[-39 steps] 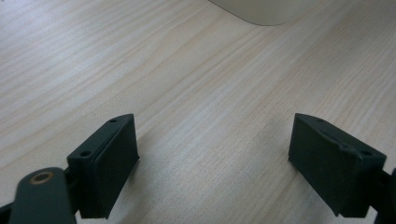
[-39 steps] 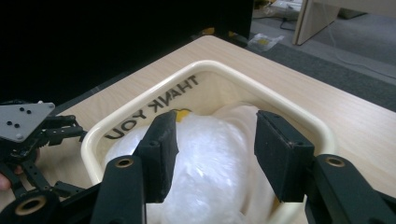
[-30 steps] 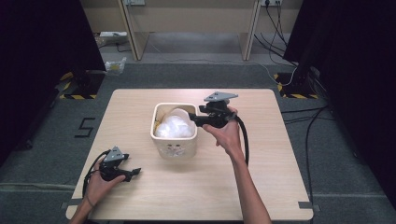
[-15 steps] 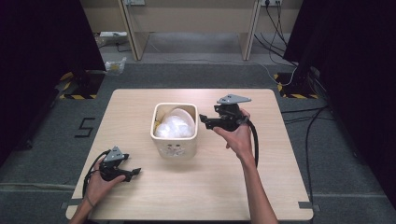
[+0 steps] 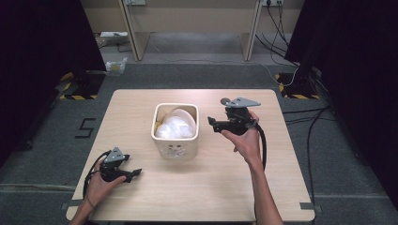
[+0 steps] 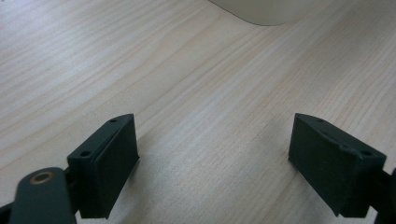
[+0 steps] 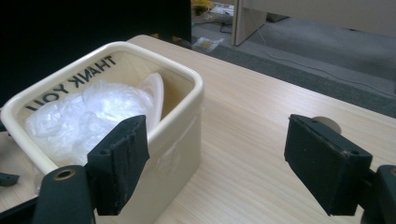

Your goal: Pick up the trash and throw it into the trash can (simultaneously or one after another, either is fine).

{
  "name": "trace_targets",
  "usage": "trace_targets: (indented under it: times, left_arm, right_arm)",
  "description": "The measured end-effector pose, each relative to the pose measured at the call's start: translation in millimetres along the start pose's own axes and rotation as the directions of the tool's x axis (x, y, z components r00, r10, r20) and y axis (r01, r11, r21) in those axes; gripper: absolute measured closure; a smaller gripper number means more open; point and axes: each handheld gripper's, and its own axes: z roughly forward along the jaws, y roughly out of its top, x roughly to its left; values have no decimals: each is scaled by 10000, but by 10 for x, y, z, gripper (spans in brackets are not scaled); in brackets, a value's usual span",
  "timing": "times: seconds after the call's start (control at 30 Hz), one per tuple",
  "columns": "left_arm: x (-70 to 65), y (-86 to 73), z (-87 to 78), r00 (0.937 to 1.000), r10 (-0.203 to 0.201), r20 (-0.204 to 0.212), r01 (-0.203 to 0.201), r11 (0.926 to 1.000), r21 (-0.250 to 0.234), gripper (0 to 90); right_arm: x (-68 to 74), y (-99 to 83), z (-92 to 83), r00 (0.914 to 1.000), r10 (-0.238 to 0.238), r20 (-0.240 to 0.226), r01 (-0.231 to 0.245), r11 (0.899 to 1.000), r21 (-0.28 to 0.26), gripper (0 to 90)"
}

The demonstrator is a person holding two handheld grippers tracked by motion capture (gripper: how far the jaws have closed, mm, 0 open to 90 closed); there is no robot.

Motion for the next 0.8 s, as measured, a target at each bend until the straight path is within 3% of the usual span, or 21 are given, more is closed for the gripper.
trace_targets:
  times: [0.8]
  left_arm:
    - [-1, 1, -1, 10000, 9, -14, -9, 10000, 14, 147]
  right_arm:
    - [-113, -302, -153, 9989, -42, 470, 30, 9996, 265, 220]
